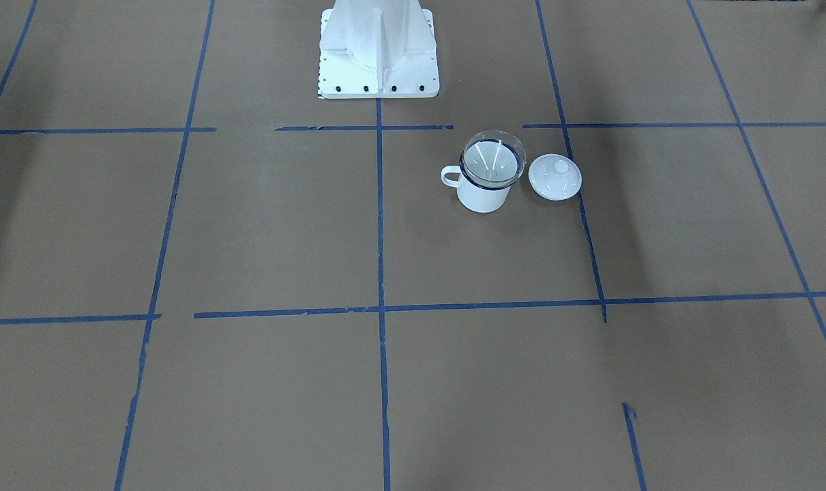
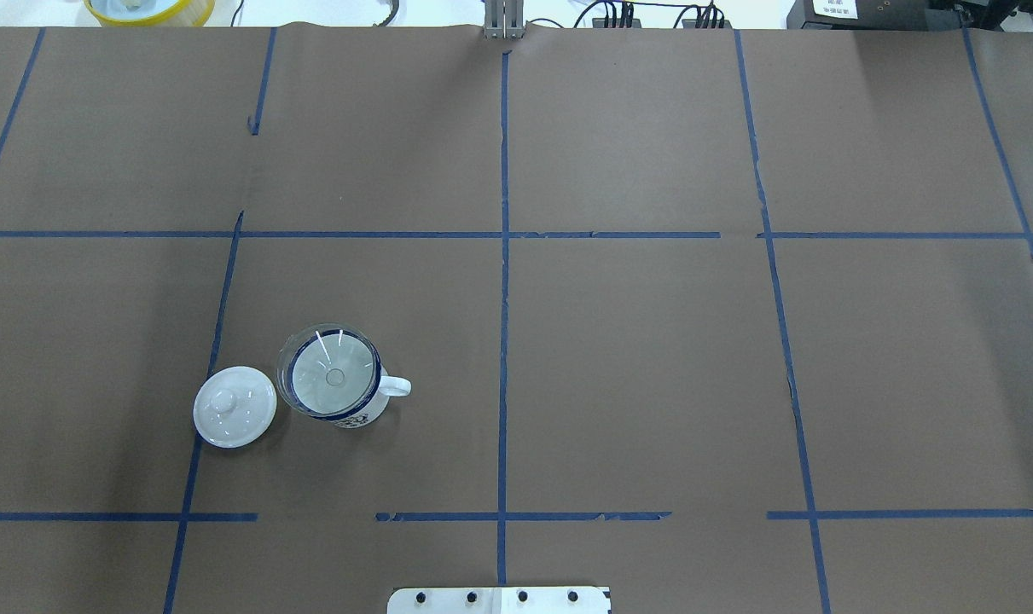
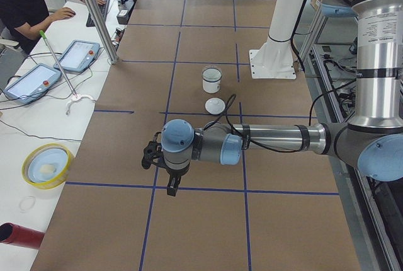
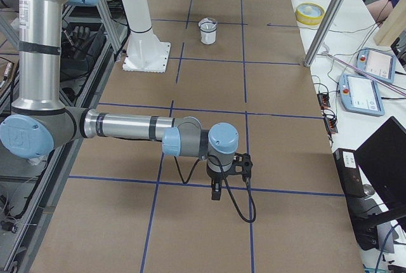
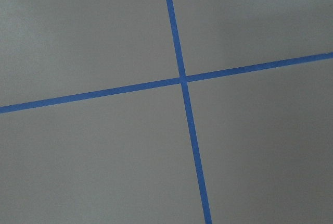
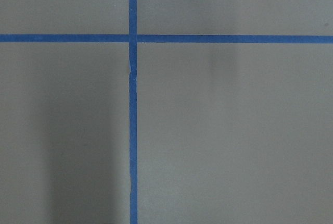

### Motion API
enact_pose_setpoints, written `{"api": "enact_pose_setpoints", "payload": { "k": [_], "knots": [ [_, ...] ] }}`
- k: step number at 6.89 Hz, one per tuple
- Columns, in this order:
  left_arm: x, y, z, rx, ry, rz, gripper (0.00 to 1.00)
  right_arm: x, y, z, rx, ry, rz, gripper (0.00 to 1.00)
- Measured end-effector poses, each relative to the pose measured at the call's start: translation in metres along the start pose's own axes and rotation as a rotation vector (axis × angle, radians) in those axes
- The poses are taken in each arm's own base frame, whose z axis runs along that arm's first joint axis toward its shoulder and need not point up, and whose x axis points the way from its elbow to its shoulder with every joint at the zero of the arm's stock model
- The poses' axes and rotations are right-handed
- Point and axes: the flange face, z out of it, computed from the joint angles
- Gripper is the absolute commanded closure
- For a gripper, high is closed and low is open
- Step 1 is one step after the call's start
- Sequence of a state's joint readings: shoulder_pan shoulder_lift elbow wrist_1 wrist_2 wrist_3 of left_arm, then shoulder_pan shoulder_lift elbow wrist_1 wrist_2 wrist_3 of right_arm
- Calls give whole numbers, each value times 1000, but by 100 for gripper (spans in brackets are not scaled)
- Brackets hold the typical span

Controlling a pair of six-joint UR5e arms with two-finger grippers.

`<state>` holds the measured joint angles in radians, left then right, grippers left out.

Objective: Remove funnel from cup

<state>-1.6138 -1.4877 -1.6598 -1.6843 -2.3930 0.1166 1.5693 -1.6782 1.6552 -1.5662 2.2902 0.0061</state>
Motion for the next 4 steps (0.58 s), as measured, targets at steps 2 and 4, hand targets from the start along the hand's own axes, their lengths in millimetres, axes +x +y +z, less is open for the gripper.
{"api": "enact_pose_setpoints", "payload": {
  "k": [2,4],
  "knots": [
    [1,-3,-1,3,0,2,0,0,0,0,1,0,0,0],
    [-1,0,-1,2,-12,1,0,0,0,0,1,0,-1,0]
  ]
}}
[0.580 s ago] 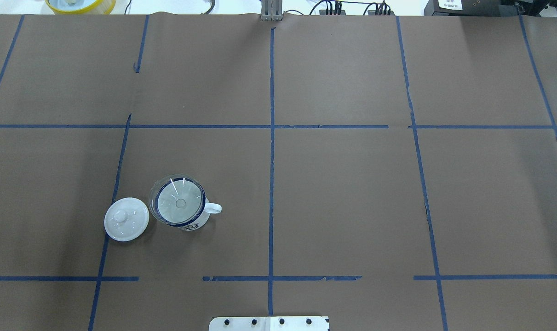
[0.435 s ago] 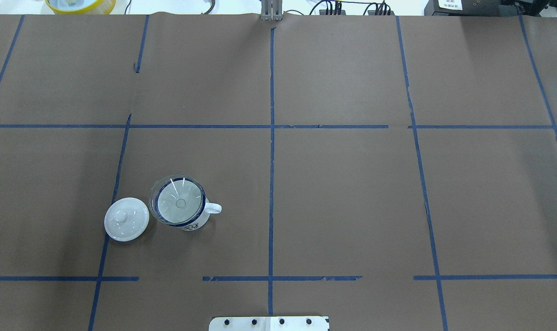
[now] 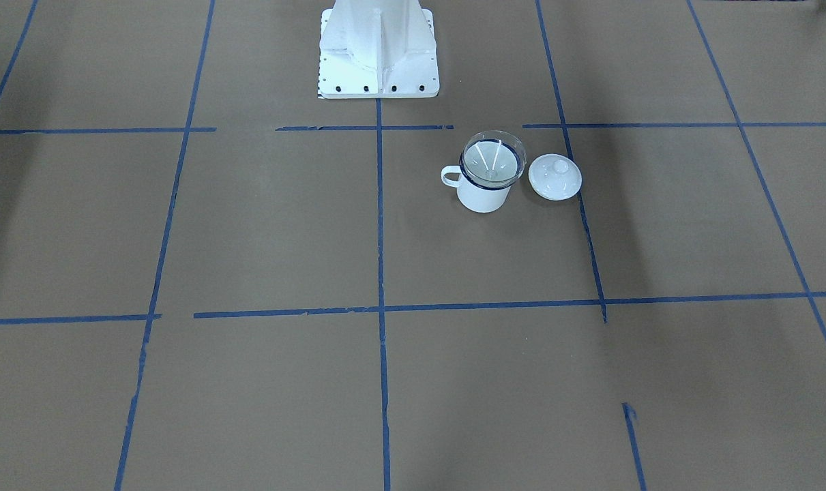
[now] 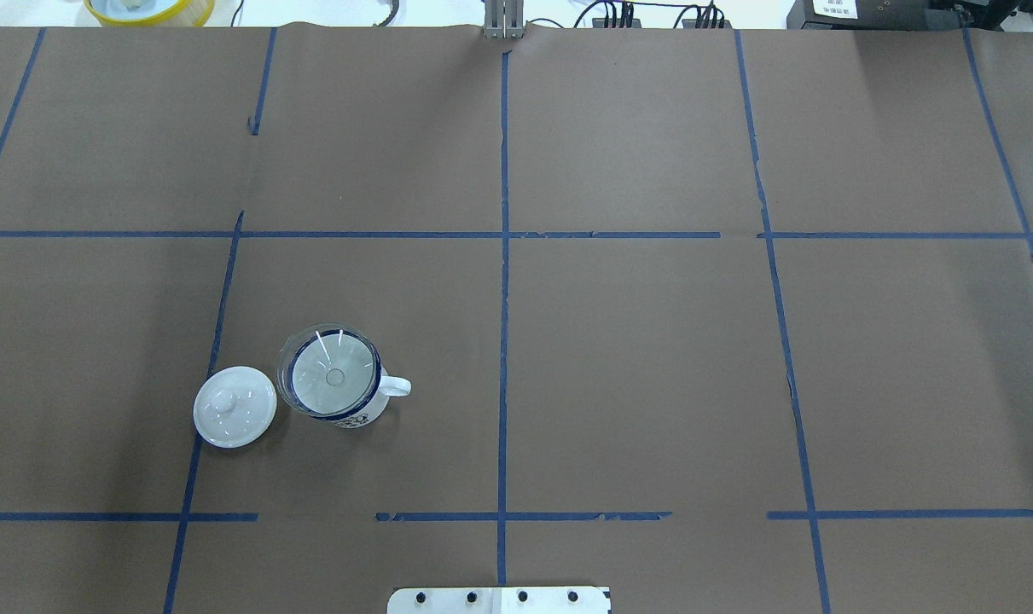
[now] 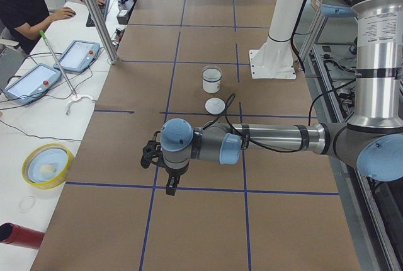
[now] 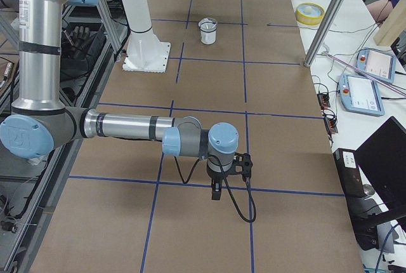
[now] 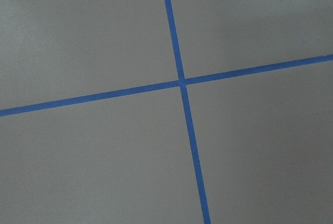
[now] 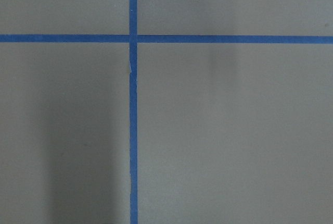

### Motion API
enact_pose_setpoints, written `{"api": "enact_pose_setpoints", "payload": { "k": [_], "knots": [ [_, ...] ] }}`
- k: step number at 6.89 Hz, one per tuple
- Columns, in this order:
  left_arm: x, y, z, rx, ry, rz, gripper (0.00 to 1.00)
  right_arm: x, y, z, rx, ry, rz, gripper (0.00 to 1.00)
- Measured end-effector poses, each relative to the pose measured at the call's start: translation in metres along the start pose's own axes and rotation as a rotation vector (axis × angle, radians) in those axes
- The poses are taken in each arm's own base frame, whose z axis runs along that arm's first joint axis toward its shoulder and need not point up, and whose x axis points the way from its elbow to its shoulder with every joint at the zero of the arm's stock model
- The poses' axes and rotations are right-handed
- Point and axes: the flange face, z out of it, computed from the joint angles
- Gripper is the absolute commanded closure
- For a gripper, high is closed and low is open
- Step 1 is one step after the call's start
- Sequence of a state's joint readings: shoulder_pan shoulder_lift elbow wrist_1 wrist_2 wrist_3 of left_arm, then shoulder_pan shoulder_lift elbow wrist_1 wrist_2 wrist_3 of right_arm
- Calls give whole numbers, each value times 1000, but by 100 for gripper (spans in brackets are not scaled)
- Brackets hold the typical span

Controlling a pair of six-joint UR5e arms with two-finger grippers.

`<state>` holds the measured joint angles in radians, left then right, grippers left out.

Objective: Remove funnel from cup

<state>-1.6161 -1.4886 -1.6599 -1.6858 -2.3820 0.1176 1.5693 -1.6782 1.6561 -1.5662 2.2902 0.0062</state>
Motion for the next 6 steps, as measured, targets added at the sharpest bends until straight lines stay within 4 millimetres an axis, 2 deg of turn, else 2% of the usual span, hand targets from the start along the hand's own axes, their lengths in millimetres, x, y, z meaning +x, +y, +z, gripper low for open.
{"api": "enact_pose_setpoints", "payload": {
  "k": [4,6],
  "knots": [
    [-19,25,12,22,-99,11,0,0,0,0,0,0,0,0],
    [-6,18,3,85,-92,-97,0,0,0,0,0,0,0,0]
  ]
}}
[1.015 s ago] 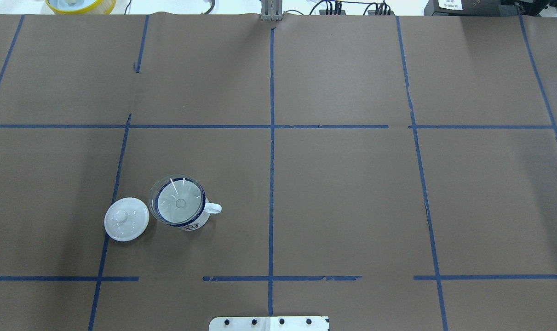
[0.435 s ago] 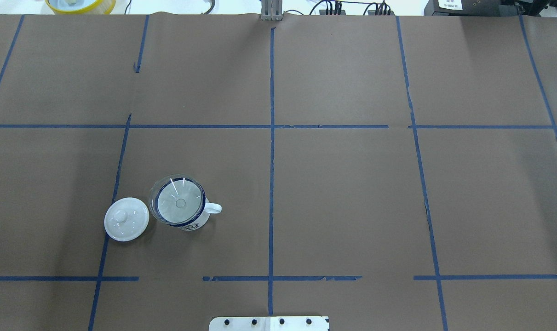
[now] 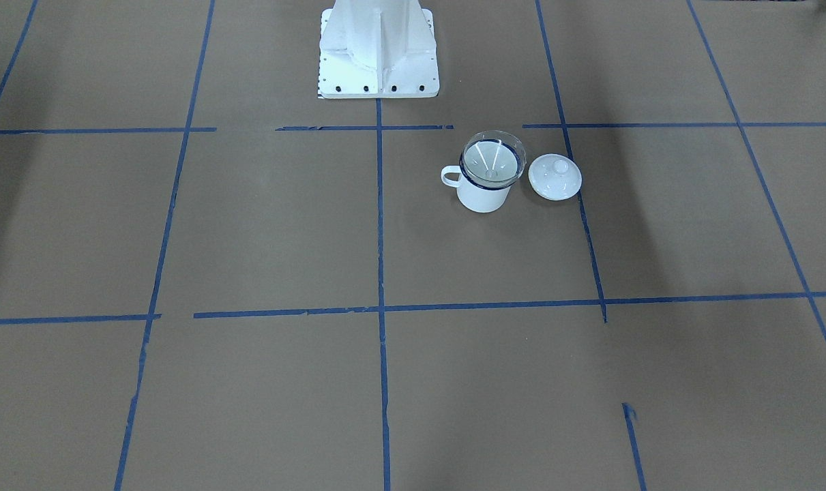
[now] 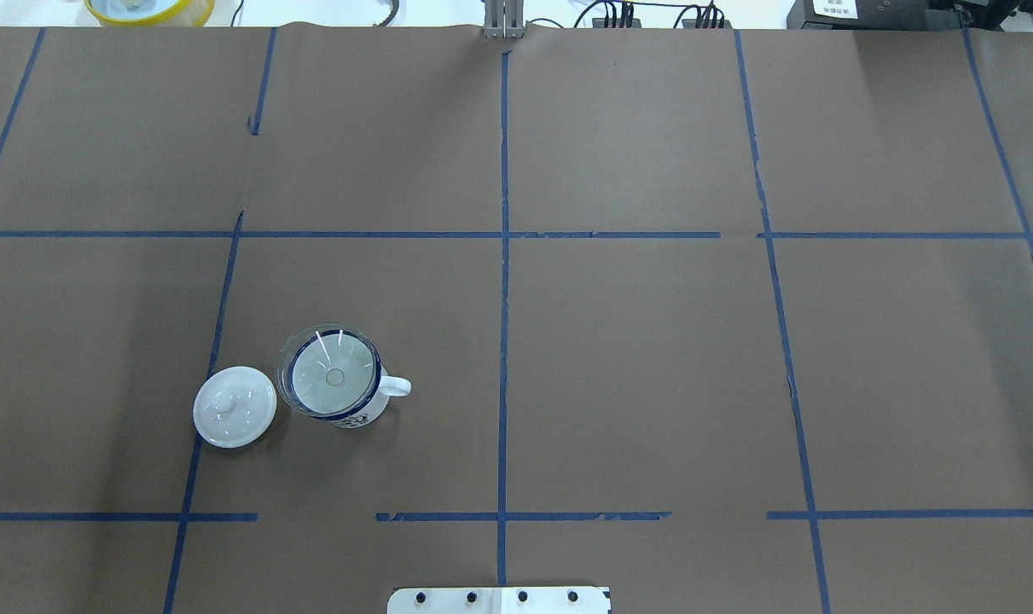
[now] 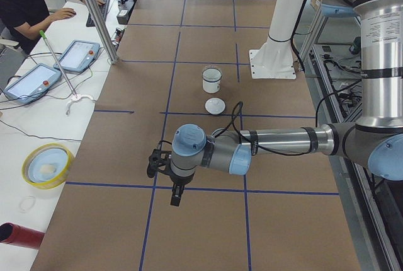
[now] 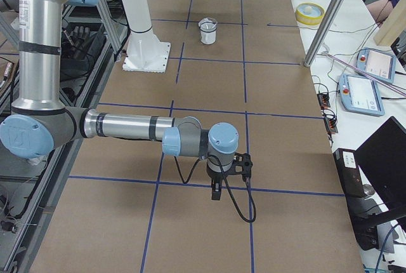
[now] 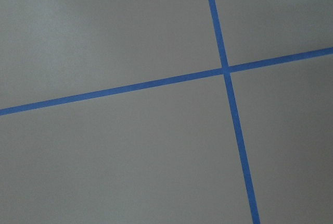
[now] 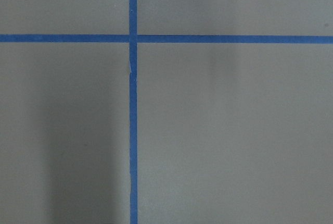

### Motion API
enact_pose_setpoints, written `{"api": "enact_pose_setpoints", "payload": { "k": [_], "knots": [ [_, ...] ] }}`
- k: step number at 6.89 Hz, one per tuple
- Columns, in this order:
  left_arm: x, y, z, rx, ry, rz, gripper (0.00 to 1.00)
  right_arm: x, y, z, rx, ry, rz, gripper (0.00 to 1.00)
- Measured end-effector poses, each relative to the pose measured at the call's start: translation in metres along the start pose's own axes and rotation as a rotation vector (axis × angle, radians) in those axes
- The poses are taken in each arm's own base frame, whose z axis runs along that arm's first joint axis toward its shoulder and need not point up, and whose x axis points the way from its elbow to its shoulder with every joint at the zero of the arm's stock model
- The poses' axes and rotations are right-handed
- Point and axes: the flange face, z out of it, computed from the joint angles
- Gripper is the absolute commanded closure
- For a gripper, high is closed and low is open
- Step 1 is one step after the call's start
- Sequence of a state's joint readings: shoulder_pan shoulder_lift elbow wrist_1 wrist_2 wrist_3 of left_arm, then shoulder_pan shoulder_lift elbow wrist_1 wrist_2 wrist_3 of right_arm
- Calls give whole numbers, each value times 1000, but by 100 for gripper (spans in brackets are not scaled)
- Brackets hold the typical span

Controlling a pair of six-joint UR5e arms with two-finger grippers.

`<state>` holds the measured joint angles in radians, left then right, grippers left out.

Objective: Remove funnel from cup

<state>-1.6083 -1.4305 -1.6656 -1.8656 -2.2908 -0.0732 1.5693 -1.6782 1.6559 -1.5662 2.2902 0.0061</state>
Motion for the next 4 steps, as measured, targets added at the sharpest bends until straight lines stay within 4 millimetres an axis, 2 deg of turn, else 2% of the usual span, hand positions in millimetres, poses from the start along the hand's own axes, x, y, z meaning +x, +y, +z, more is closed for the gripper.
{"api": "enact_pose_setpoints", "payload": {
  "k": [1,2,4],
  "knots": [
    [17,-6,-7,19,16,-70,0,0,0,0,0,0,0,0],
    [48,-14,-10,21,39,-141,0,0,0,0,0,0,0,0],
    [122,-26,-13,6,86,-287,0,0,0,0,1,0,-1,0]
  ]
}}
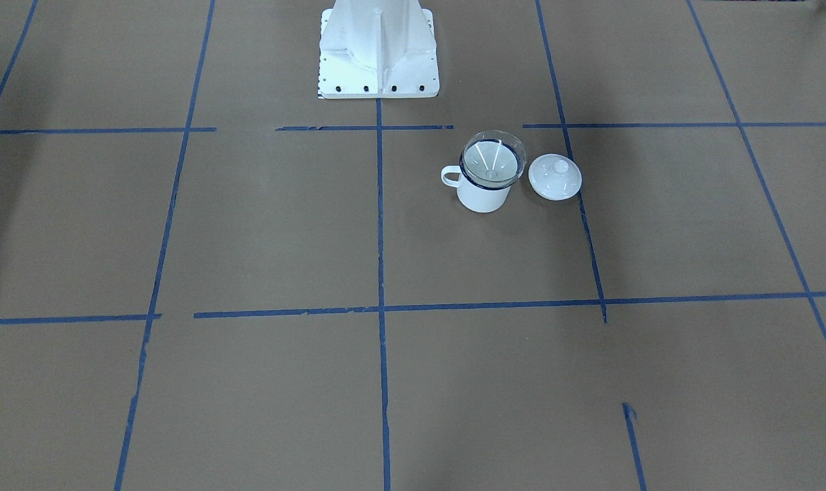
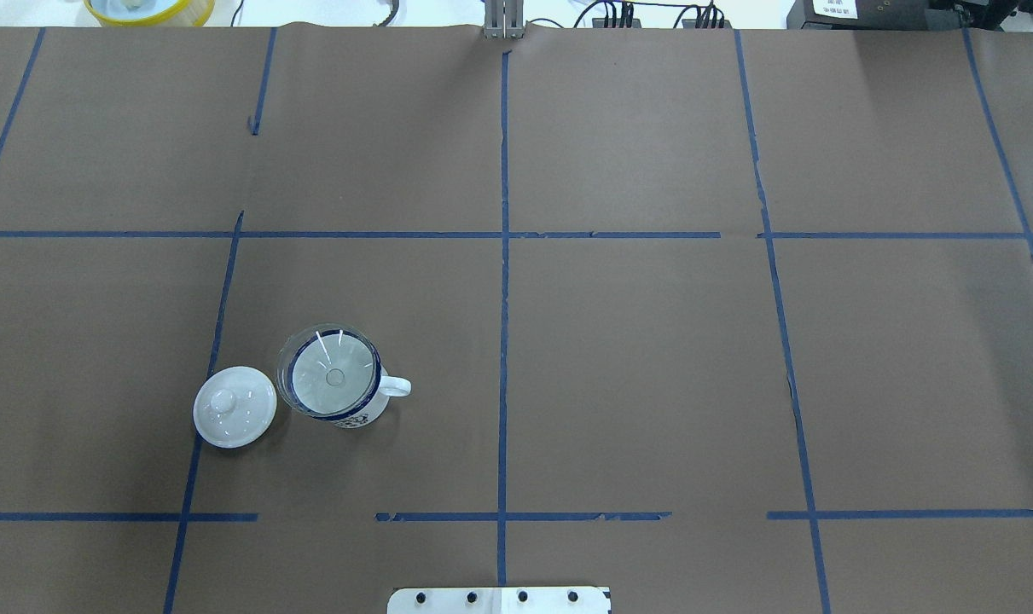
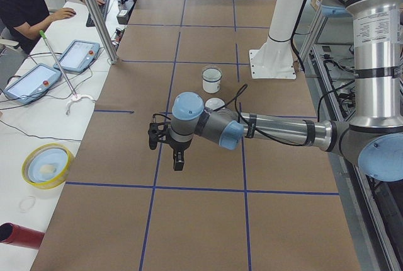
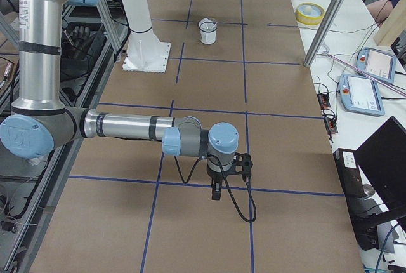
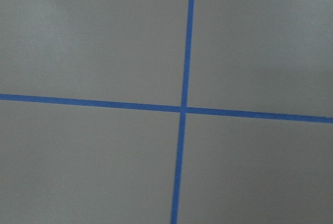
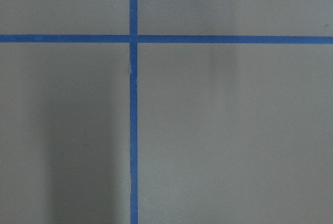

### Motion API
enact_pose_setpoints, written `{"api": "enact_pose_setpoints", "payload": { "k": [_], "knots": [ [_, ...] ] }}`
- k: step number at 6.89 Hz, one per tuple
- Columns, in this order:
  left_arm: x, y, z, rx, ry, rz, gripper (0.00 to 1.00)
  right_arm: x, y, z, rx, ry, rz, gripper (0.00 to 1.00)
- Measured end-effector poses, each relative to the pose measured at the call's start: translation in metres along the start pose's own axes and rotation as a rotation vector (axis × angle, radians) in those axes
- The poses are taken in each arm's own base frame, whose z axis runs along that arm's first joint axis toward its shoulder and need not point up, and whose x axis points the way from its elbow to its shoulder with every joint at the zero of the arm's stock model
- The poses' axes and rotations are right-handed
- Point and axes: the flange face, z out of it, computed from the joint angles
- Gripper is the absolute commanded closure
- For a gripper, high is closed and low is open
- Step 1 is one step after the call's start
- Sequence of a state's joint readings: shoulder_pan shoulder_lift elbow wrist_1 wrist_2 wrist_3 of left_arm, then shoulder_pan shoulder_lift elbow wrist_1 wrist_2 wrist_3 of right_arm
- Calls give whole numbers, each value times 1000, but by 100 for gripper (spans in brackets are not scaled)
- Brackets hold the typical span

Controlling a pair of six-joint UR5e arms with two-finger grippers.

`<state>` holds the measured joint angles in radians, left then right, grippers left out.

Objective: Remove funnel from cup

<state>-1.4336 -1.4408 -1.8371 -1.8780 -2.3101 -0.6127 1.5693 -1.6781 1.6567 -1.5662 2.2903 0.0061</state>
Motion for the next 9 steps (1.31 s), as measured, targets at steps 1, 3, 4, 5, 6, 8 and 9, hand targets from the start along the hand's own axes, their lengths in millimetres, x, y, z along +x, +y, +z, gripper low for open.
{"api": "enact_pose_setpoints", "payload": {
  "k": [1,3,4,5,6,8,9],
  "knots": [
    [46,4,0,-12,30,-101,0,0,0,0,0,0,0,0],
    [159,12,11,-74,88,-340,0,0,0,0,0,0,0,0],
    [221,17,19,-113,102,-470,2,0,0,0,0,0,0,0],
    [288,22,25,-140,83,-593,2,0,0,0,0,0,0,0],
    [363,31,27,-142,22,-670,2,0,0,0,0,0,0,0],
    [470,70,25,-124,-83,-712,6,0,0,0,0,0,0,0],
    [501,93,31,-112,-110,-731,8,0,0,0,0,0,0,0]
  ]
}}
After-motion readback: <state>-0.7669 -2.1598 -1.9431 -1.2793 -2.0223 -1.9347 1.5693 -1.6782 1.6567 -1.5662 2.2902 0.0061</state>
